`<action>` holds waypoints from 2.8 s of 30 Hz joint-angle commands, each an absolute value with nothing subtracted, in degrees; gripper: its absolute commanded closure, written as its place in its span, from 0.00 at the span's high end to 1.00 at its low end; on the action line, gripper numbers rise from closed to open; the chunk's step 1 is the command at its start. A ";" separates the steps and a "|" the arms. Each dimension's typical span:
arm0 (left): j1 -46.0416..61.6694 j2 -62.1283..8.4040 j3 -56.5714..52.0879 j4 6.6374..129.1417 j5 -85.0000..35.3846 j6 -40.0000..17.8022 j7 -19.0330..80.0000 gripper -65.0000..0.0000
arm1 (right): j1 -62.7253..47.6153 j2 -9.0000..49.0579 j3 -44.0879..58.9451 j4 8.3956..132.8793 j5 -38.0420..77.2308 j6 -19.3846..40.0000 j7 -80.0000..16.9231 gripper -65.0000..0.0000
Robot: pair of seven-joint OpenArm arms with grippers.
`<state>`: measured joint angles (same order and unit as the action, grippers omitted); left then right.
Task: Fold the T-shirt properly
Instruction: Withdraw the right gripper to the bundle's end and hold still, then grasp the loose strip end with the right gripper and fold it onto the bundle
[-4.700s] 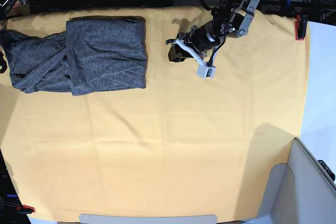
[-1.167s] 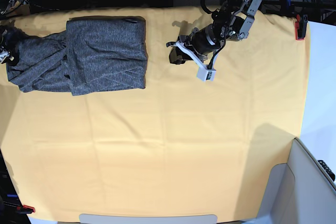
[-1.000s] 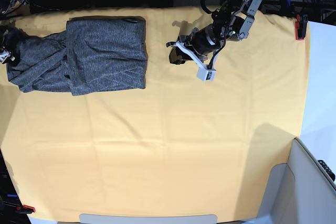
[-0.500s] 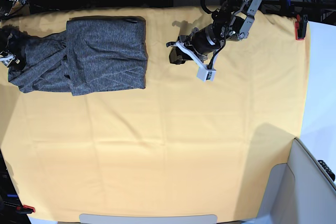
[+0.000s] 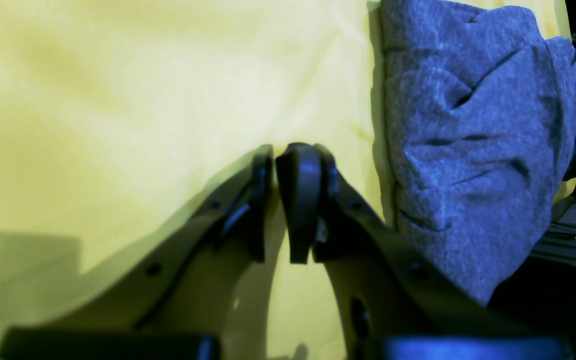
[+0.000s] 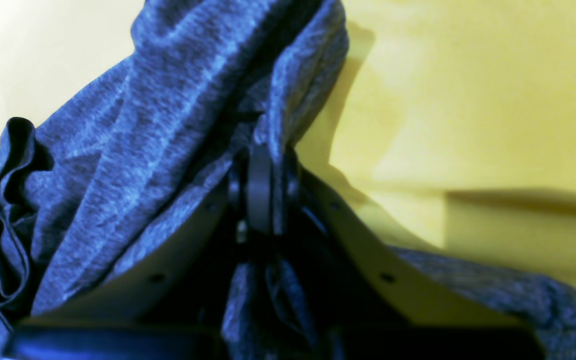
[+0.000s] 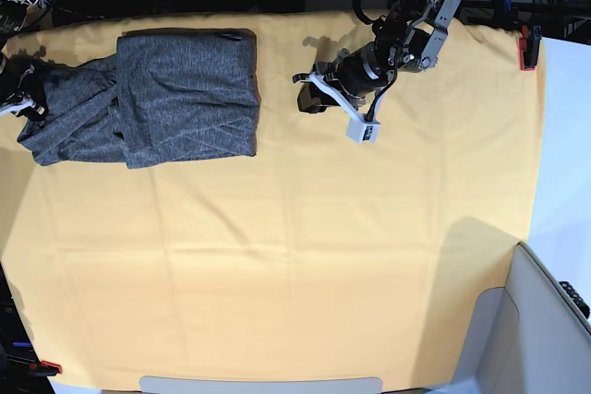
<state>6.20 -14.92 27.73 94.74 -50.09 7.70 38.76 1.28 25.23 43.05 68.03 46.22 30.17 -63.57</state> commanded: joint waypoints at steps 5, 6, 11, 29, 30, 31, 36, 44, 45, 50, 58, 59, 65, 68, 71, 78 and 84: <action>5.85 -15.16 27.47 95.16 -49.36 8.40 38.90 0.11 | -0.22 22.90 42.42 78.55 45.67 30.55 -67.47 0.02; 5.85 -15.16 27.47 95.16 -49.36 8.40 38.90 0.11 | -0.84 22.55 42.42 81.54 45.67 30.37 -67.47 0.02; 6.02 -15.16 27.47 95.25 -49.36 8.40 38.90 0.11 | -4.09 20.00 42.24 93.58 45.49 30.20 -67.56 0.02; 6.29 -15.34 27.47 95.34 -49.36 8.40 38.99 0.11 | -9.45 9.19 32.22 116.44 45.58 25.54 -67.65 0.02; 6.29 -15.34 27.47 95.34 -49.36 8.40 38.99 0.11 | -9.27 8.66 31.25 116.44 45.58 25.19 -67.65 0.02; 6.29 -15.34 27.47 95.34 -49.36 8.40 38.99 0.11 | -9.01 8.31 29.85 116.44 45.58 24.92 -67.56 0.02; 6.29 -15.43 27.47 95.34 -49.36 8.40 38.99 0.11 | -7.87 7.87 24.84 116.88 45.58 24.84 -67.38 0.02; 6.29 -15.43 27.47 95.34 -49.36 8.40 38.99 0.11 | -6.46 6.29 19.38 117.67 45.67 24.84 -67.38 0.02; 6.29 -15.43 27.47 95.34 -49.36 8.40 38.99 0.11 | -6.46 6.29 18.42 117.67 45.67 24.84 -67.30 0.02; 6.11 -15.43 27.47 95.34 -49.36 8.40 38.99 0.11 | -6.11 6.29 14.73 117.67 45.67 24.84 -67.30 0.02; 5.93 -15.43 27.47 95.25 -49.36 8.40 38.99 0.11 | -6.37 6.64 8.22 117.67 45.67 24.84 -67.56 0.02; 5.93 -15.43 27.47 95.25 -49.36 8.40 38.99 0.11 | -6.55 6.64 7.34 117.67 45.58 24.84 -67.56 0.02; 5.85 -15.43 27.47 95.25 -49.36 8.40 38.99 0.11 | -7.52 8.66 1.89 117.23 45.32 24.75 -67.65 0.02; 5.85 -15.43 27.47 95.25 -49.36 8.40 38.99 0.11 | -7.52 10.59 -1.36 115.74 45.14 24.75 -67.65 0.02; 5.85 -15.43 27.47 95.25 -49.36 8.40 38.99 0.11 | -7.52 11.38 -4.09 112.57 43.03 24.75 -67.65 0.02; 5.85 -15.43 27.47 95.25 -49.36 8.40 38.99 0.11 | -7.34 11.12 -11.03 106.07 37.41 24.75 -67.56 0.03; 5.85 -15.43 27.47 95.25 -49.36 8.40 38.99 0.11 | -6.90 10.86 -14.37 106.15 37.49 24.75 -67.56 0.30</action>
